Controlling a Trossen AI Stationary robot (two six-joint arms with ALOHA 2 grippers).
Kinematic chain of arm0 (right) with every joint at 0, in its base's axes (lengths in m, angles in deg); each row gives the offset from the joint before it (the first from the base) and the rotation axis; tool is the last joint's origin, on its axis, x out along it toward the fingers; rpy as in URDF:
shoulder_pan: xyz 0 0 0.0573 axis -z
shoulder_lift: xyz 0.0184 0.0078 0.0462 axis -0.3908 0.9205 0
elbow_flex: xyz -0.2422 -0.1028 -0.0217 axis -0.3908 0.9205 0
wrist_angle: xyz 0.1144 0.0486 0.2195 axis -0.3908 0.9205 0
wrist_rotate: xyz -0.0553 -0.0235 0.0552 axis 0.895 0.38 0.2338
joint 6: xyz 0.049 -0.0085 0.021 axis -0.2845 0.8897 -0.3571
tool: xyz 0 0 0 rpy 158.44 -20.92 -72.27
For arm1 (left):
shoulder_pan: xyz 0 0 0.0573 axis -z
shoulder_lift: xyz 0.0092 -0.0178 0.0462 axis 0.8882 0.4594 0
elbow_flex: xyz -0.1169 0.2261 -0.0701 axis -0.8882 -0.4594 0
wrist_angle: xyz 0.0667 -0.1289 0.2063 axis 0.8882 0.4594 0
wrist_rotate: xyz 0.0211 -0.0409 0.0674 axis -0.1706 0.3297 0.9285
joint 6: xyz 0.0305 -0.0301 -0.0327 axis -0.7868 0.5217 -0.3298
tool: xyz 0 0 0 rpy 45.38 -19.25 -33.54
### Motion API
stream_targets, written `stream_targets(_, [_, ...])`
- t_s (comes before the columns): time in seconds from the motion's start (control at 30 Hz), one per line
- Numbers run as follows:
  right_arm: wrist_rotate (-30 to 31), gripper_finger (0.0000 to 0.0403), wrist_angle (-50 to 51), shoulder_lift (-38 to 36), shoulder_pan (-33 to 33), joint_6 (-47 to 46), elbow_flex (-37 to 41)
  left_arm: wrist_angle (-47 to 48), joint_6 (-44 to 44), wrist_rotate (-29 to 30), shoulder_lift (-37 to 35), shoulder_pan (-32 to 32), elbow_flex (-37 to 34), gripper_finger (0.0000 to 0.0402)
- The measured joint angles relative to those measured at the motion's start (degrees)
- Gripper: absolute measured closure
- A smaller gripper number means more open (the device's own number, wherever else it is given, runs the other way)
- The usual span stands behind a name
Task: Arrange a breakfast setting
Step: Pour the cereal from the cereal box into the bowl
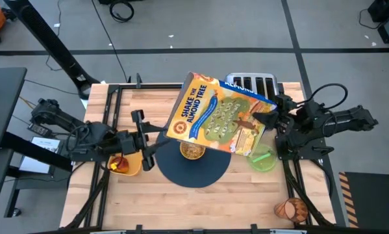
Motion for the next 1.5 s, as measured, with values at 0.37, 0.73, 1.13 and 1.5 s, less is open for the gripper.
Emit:
stream_targets(0.37, [-2.8, 0.0312, -1.6, 1.1, 2.7, -0.7, 0.0, 4.8, 3.4, -1.4, -3.7, -0.2, 0.0, 0.0247])
stream_targets(0.73, [-8.9, 0.0312, -5.6, 5.5, 7.5, -4.4, 0.0, 10.2, 8.4, -1.8, -3.7, -1.4, 0.1, 0.0247])
stream_targets(1.13, [-11.3, 0.0312, -6.4, 5.1, 9.9, -6.2, 0.0, 10.9, 8.4, -1.9, -5.6, -0.8, 0.0, 0.0247])
stream_targets(1.5, [-11.7, 0.0312, -7.8, 5.8, 11.2, -7.5, 0.0, 12.7, 10.0, -3.4, -3.2, -3.4, 0.0, 0.0247])
